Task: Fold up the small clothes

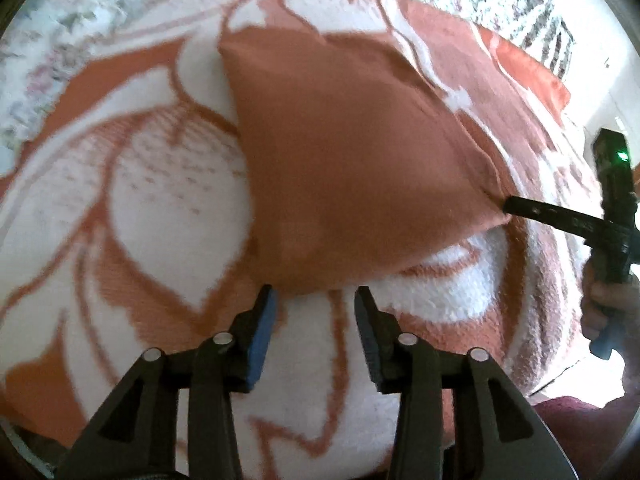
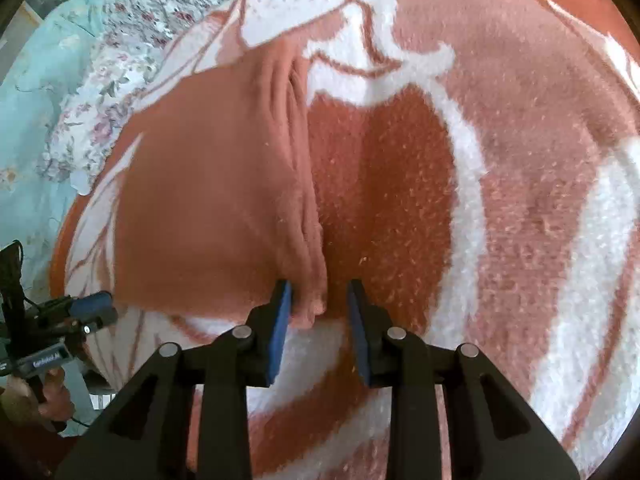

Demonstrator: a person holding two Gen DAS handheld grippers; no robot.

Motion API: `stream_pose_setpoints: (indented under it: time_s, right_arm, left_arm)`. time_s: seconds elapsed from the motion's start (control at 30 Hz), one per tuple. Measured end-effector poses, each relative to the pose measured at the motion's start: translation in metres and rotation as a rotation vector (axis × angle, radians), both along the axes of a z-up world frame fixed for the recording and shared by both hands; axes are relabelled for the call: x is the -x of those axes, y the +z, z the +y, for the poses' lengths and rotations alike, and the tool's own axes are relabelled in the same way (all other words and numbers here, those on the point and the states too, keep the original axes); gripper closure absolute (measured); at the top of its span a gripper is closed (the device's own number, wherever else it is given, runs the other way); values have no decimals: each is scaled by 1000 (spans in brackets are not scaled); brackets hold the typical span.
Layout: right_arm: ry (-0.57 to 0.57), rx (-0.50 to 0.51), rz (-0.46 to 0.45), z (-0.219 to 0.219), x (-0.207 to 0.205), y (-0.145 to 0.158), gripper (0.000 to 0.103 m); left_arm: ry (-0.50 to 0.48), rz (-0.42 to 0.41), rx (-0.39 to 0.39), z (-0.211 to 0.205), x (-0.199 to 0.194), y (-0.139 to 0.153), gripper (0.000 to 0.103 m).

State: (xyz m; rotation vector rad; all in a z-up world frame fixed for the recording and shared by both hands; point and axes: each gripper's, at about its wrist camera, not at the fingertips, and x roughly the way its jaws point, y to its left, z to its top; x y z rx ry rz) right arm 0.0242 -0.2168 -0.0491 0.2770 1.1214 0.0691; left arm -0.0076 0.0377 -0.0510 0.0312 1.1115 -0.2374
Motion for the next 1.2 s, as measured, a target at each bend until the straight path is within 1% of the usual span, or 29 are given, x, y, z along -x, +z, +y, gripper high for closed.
stream_pose_setpoints:
  time_s: [0.03, 0.07, 0.17, 0.37, 0.47, 0.67, 0.77, 0.87, 1.0, 1.03, 1.1, 1.13, 1.2]
  right_arm:
    - [2, 0, -11, 2, 2, 5, 72]
    - [5, -5, -22, 4, 4, 9, 72]
    - [27, -15, -53, 15, 7, 23, 72]
    - [88, -7, -56, 40, 10, 34, 72]
    - [97, -2, -55, 48, 10, 36, 71]
    - [88, 12, -33, 57, 6, 34, 69]
    - [80, 13, -20, 60, 2, 32, 68]
    - [53, -4, -15, 60, -4, 31, 64]
    - [-4, -35, -19, 48, -22, 30, 60]
    - [-10, -37, -20, 43, -29, 30, 57]
    - [-20, -39, -19, 34, -46, 29, 49]
    - [-21, -42, -22, 31, -54, 29, 47]
    - [-16, -43, -38, 23, -74, 29, 47]
  left_arm:
    - [12, -16, -15, 2, 1, 6, 50]
    - [28, -31, -31, 3, 2, 12, 44]
    - [67, -76, -78, 4, 2, 30, 37]
    - [114, -116, -180, 6, 2, 48, 33]
    - [121, -132, -197, 9, 2, 53, 31]
    - [130, -132, -178, 16, -4, 48, 29]
    - [134, -115, -150, 22, -11, 42, 28]
    - [132, -88, -105, 25, -23, 35, 27]
    - [141, -35, -13, 27, -53, 24, 27]
    - [146, -23, 25, 28, -64, 22, 27]
    - [162, -4, 74, 27, -89, 19, 27]
    - [172, -2, 85, 27, -99, 17, 27]
    - [200, -5, 81, 26, -121, 13, 27]
